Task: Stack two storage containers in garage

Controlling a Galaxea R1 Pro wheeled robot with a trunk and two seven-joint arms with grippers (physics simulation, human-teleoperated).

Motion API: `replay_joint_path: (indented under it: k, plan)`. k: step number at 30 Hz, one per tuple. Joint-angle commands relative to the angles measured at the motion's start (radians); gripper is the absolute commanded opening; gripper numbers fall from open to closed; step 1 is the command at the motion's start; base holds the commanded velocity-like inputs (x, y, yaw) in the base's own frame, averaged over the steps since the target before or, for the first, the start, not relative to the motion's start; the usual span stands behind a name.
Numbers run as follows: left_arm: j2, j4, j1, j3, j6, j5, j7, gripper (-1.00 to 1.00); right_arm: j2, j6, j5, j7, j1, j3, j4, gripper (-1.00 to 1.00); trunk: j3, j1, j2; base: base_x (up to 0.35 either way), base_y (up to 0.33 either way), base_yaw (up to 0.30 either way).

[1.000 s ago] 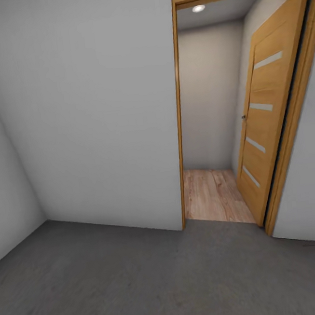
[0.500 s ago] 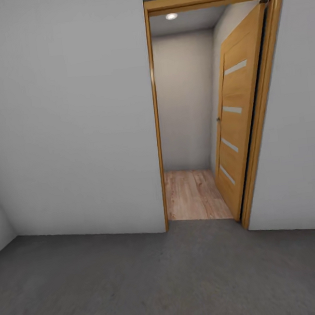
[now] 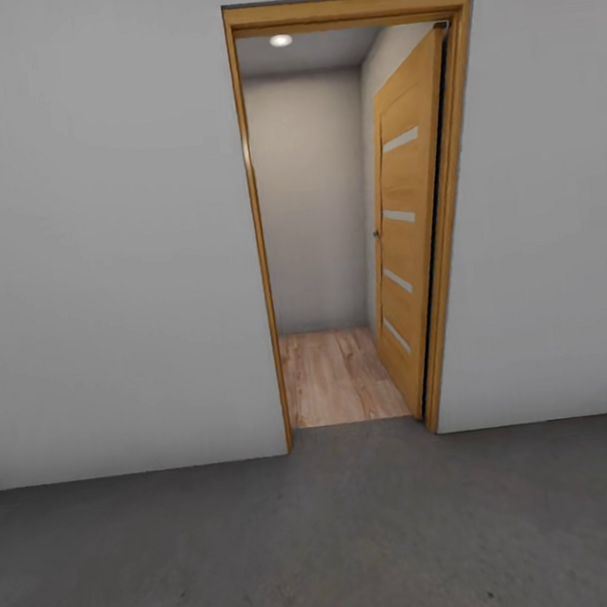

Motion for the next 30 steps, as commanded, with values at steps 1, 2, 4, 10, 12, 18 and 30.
replay_joint_path:
  k: [1, 2, 4, 10, 12, 18, 30]
  plan:
    - [0.0, 0.0, 0.0, -0.005, -0.003, 0.007, 0.003, 1.0, 0.001, -0.006, -0.009, 0.0, -0.001, 0.008, 0.003, 1.0, -0.001, 0.0, -0.001, 0.0, 0.0, -0.281]
    - [0.0, 0.0, 0.0, -0.005, -0.003, 0.007, 0.003, 1.0, 0.001, -0.006, -0.009, 0.0, -0.001, 0.009, 0.003, 1.0, -0.001, 0.0, -0.001, 0.0, 0.0, -0.281]
    - [0.0, 0.0, 0.0, -0.005, -0.003, 0.006, 0.003, 1.0, 0.001, -0.005, -0.009, 0.0, -0.001, 0.009, 0.003, 1.0, -0.001, 0.0, -0.001, 0.0, 0.0, -0.281]
    - [-0.001, 0.0, 0.0, -0.005, -0.004, 0.005, 0.003, 1.0, -0.001, -0.004, -0.008, 0.0, -0.001, 0.01, 0.003, 1.0, -0.001, 0.0, -0.001, 0.0, 0.0, -0.281]
    - [-0.002, 0.0, 0.0, -0.005, -0.004, 0.005, 0.003, 1.0, -0.001, -0.003, -0.008, 0.0, -0.001, 0.01, 0.003, 1.0, -0.001, 0.0, -0.001, 0.0, 0.0, -0.235]
    - [-0.004, 0.0, 0.0, -0.006, -0.004, 0.004, 0.003, 1.0, 0.0, -0.001, -0.005, -0.002, -0.001, 0.01, 0.003, 1.0, -0.001, 0.0, -0.001, 0.046, 0.0, -0.081]
    - [-0.005, 0.001, 0.0, -0.007, 0.008, 0.004, 0.003, 1.0, 0.006, 0.001, 0.001, -0.005, -0.001, 0.016, 0.002, 1.0, -0.001, 0.0, -0.001, 0.285, -0.018, -0.007]
